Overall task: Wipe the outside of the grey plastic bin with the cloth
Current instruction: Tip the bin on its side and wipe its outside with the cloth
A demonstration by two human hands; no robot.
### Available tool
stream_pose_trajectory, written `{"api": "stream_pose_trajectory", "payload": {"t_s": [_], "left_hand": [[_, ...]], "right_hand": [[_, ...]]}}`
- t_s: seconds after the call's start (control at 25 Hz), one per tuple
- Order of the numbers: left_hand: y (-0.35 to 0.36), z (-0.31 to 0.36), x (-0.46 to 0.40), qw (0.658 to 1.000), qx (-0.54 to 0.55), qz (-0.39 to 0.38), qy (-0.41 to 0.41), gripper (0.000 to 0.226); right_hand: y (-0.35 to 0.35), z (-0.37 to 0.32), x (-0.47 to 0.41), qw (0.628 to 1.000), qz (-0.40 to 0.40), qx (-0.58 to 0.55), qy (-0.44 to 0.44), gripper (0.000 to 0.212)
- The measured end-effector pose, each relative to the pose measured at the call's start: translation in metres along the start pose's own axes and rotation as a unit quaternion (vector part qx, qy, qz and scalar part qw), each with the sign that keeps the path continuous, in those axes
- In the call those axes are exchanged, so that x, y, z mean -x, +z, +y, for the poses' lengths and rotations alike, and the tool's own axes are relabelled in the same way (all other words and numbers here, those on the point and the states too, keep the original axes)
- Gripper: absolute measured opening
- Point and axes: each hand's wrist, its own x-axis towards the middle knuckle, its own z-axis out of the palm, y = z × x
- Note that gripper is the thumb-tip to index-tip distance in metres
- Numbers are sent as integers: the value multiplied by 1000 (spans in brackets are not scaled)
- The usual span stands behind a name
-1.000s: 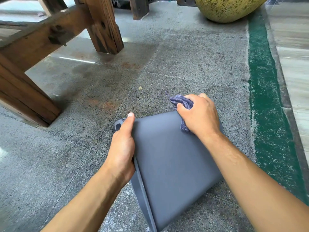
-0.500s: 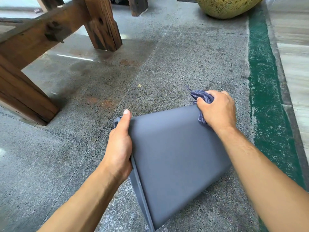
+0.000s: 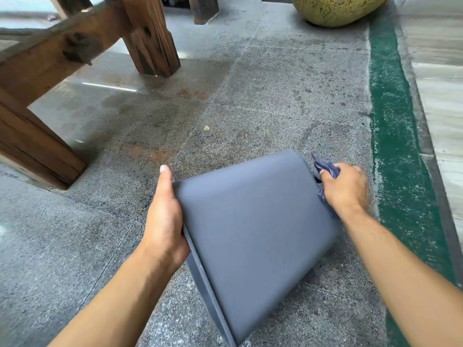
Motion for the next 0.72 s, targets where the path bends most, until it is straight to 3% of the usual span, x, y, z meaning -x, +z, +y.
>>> {"api": "stream_pose_trajectory", "payload": {"t_s": [0.16, 0.24, 0.36, 0.44, 0.6, 0.72], "left_hand": [[4, 4, -2, 1000, 7, -8, -16, 73], [6, 5, -4, 1000, 8, 0, -12, 65], [6, 9, -6, 999, 28, 7, -32, 68], [6, 10, -9, 999, 34, 12, -36, 69], [5, 19, -12, 996, 90, 9, -24, 50], [2, 24, -13, 983, 180, -11, -29, 68]], "right_hand": [[-4, 12, 13, 1000, 5, 10, -16, 43], [-9, 12, 17, 998, 6, 8, -68, 56], [-19, 9, 26, 992, -10, -3, -125, 51], [-26, 8, 38, 982, -61, -16, -180, 48], [-34, -2, 61, 938, -175, -19, -298, 44], [-47, -21, 77, 924, -188, -32, -331, 25]]}}
